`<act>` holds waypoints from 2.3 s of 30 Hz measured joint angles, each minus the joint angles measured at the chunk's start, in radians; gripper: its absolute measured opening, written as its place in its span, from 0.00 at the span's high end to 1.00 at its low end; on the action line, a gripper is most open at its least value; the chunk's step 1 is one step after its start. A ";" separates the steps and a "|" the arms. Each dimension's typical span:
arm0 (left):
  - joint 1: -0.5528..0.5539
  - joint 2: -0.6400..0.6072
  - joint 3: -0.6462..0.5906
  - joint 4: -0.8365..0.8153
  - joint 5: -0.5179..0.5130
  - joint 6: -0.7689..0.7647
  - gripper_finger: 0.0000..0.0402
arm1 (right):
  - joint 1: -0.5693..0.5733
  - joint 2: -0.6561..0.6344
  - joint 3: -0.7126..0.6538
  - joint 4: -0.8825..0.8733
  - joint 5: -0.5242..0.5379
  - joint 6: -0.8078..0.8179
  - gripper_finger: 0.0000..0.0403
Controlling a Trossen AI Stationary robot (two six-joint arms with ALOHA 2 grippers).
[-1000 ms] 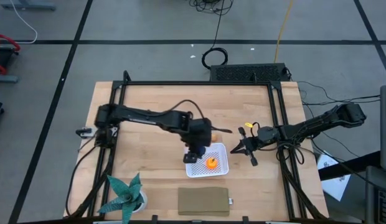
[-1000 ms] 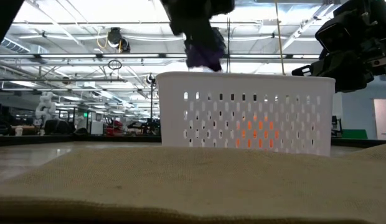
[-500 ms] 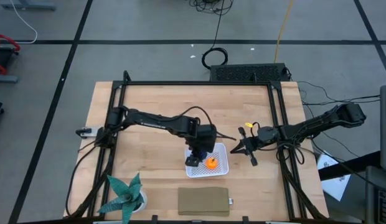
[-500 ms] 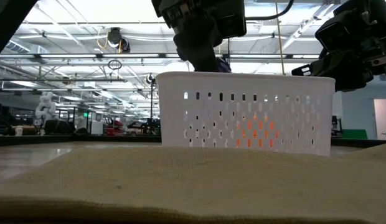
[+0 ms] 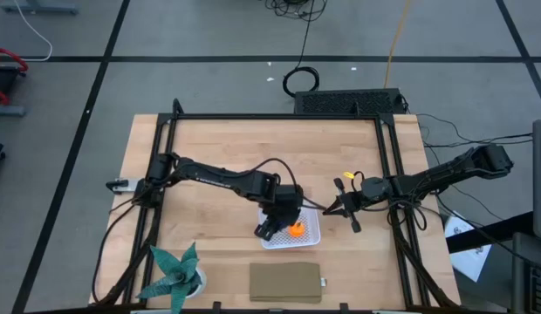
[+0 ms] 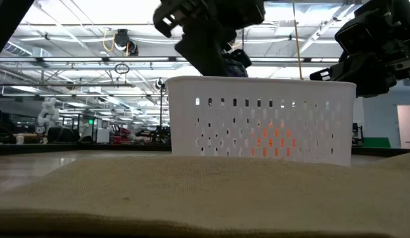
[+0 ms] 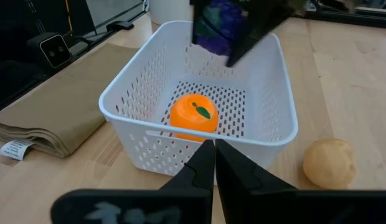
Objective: Pick and placing Produce into tupperware
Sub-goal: Put the grape into the white basket
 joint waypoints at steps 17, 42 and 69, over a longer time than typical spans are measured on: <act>0.024 0.003 0.000 0.037 -0.002 0.038 0.44 | 0.000 0.000 0.000 0.001 0.002 -0.006 0.98; -0.014 0.075 -0.006 0.061 0.003 0.055 0.45 | 0.000 0.000 0.002 -0.007 0.002 0.001 0.98; -0.013 0.131 -0.006 0.054 0.005 0.125 0.41 | 0.000 0.002 0.001 -0.015 0.002 0.001 0.98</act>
